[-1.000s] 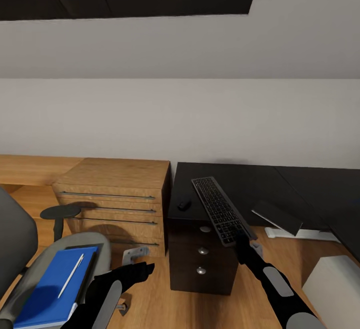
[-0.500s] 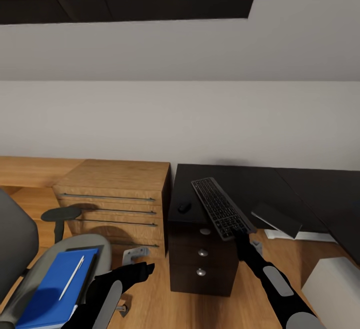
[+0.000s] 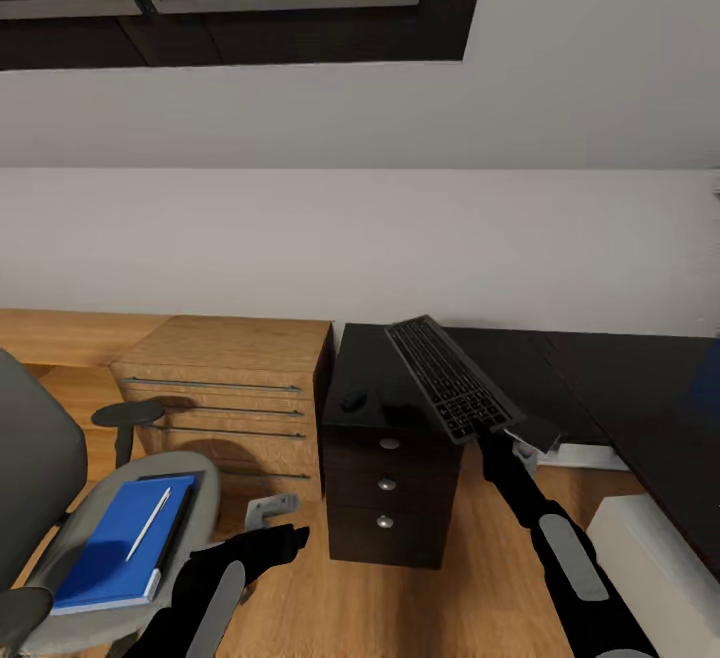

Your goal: In the bedroom, organize the workspace by keeping the computer under the desk, ensuring the monitor is on the desk, placing the keyboard on the desk next to the monitor, placing the mouse on the desk next to the keyboard, moving the folder from the swivel chair onto the desk next to the mouse, stacking the notebook on top of the folder with the pen on top of the notebook, and positioning the swivel chair next to the desk.

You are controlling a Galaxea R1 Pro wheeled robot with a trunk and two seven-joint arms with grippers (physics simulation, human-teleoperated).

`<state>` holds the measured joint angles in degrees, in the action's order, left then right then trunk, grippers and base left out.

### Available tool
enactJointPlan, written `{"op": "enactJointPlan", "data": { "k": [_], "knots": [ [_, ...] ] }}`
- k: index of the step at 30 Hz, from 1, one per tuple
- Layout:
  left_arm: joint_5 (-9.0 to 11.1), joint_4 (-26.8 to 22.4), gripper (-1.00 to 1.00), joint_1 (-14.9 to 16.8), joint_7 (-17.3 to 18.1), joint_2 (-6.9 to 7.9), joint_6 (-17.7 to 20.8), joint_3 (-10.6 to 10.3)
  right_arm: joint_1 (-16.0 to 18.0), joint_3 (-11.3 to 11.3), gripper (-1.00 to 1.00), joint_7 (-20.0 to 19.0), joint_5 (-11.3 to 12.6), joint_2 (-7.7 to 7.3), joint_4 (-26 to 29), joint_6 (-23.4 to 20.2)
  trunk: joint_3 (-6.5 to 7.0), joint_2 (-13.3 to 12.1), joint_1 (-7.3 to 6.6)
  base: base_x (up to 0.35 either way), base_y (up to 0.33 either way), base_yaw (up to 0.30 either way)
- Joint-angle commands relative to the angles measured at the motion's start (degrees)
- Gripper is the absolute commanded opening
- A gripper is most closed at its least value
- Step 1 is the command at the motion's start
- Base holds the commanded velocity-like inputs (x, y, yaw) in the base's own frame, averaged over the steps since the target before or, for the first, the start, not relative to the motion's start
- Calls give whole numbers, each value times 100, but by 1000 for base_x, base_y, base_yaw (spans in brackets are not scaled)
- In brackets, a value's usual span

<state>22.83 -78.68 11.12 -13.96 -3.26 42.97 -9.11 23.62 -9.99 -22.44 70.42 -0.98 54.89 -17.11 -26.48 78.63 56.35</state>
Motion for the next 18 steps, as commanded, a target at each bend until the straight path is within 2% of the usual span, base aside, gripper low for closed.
{"op": "enactJointPlan", "data": {
  "k": [1,2,5,18],
  "knots": [
    [61,-7,100,4,-54,0,19,-3,-103,-11,-100,-41,48,-1,178,-54,12,-38,-26,-317,-204,0],
    [61,-7,100,4,-54,-2,19,-4,-225,-11,-100,-41,45,-6,383,-61,30,-78,-48,-317,-204,0],
    [62,-7,100,4,-54,0,19,-4,-320,-11,-100,-41,43,-21,542,-69,84,-198,-114,-317,-202,0],
    [71,-7,100,4,-52,1,18,4,-367,-11,-100,-31,67,0,619,-27,317,-720,-399,-318,-179,0]
  ]
}}
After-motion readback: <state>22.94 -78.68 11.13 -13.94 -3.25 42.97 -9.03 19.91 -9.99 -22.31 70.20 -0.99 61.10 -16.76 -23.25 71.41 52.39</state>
